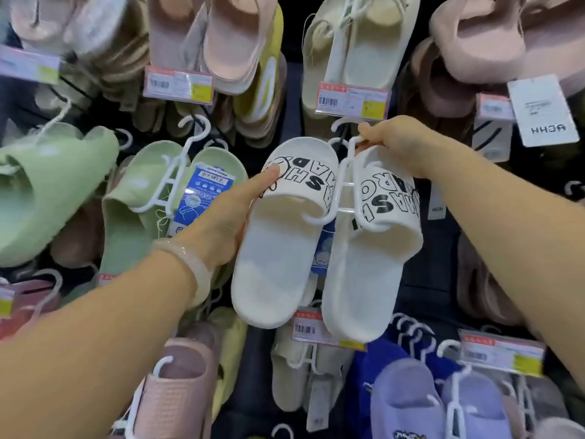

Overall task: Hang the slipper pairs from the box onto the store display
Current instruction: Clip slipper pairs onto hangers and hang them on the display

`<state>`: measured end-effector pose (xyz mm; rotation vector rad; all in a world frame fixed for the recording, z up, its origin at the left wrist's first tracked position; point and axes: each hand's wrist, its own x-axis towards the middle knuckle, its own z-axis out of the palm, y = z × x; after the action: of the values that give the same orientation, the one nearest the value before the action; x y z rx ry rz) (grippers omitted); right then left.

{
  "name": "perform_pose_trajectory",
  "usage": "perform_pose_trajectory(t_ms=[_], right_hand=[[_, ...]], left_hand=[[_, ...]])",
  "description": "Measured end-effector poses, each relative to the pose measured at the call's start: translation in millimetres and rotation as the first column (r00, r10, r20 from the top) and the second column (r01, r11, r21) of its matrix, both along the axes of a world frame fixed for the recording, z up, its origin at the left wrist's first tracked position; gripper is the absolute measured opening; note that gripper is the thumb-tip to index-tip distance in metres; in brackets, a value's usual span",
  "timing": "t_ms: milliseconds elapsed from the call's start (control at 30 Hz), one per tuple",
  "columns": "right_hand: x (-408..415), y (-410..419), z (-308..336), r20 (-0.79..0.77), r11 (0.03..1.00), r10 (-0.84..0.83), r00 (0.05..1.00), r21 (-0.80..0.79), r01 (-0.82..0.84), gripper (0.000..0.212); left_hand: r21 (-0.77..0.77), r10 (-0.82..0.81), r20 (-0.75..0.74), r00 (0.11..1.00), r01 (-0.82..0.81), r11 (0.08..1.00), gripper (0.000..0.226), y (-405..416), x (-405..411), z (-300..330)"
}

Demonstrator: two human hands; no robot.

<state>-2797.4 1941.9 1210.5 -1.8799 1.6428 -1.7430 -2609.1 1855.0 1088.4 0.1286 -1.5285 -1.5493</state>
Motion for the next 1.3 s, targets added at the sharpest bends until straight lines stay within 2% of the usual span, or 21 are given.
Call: perform_pose_trajectory(t_ms=[233, 333, 533, 633, 733, 833, 867, 933, 1000, 1100, 1233, 1300], right_hand=[[-19, -16, -6, -0.152, 0.981, -0.041, 0.988, -0.195, 0.011, 0.026], [-32, -28, -7, -0.299, 0.973, -0.185, 0.936, -0.189, 0.132, 0.031], [-35, -39, -3, -0.410, 0.953, -0.303, 0.860, -0.114, 0.282, 0.044], [-40, -33, -10, -0.388, 0.939, -0.343, 0.855, -0.176, 0.297, 0.058], [-59, -21, -31, -0.231, 0.995, -0.101, 0.968, -0.017, 0.100, 0.075], [-79, -15, -49, -0.127, 0.999, 0.031, 0.991, 0.028, -0.028, 0.054], [-82, -12, -52, -0.119, 0.999, 0.045, 0.992, 0.016, -0.044, 0.059], [-82, -5, -56, -0.156, 0.996, 0.089, 0.984, 0.010, -0.089, 0.080], [-80, 0, -57, -0.192, 0.993, 0.118, 0.974, 0.035, -0.113, 0.089], [-76, 3, -57, -0.164, 0.995, 0.093, 0.982, 0.035, -0.089, 0.087], [-75, -3, -57, -0.127, 1.000, 0.021, 0.992, -0.015, -0.023, 0.087], [-75, -7, -55, -0.076, 0.999, -0.001, 0.997, -0.043, -0.002, 0.075]], left_hand=[[-0.041, 0.041, -0.029, 0.999, -0.043, 0.998, 0.027, -12, -18, 9], [-0.034, 0.100, -0.041, 0.994, -0.101, 0.994, 0.026, -19, -25, 7], [-0.082, 0.307, 0.027, 0.951, -0.304, 0.949, 0.038, -31, -33, -7], [-0.137, 0.369, 0.079, 0.926, -0.357, 0.924, 0.055, -31, -32, -19], [-0.152, 0.335, 0.115, 0.935, -0.317, 0.936, 0.113, -37, -30, -34], [-0.255, 0.324, 0.044, 0.945, -0.303, 0.918, 0.127, -41, -36, -44], [-0.285, 0.337, 0.015, 0.941, -0.319, 0.904, 0.132, -40, -39, -47], [-0.320, 0.380, -0.058, 0.923, -0.378, 0.869, 0.129, -42, -49, -50], [-0.343, 0.395, -0.117, 0.911, -0.410, 0.845, 0.121, -46, -56, -52], [-0.370, 0.431, -0.144, 0.891, -0.452, 0.812, 0.111, -52, -62, -56], [-0.366, 0.493, -0.144, 0.858, -0.509, 0.779, 0.116, -56, -67, -54], [-0.373, 0.505, -0.136, 0.852, -0.517, 0.770, 0.110, -56, -69, -50]])
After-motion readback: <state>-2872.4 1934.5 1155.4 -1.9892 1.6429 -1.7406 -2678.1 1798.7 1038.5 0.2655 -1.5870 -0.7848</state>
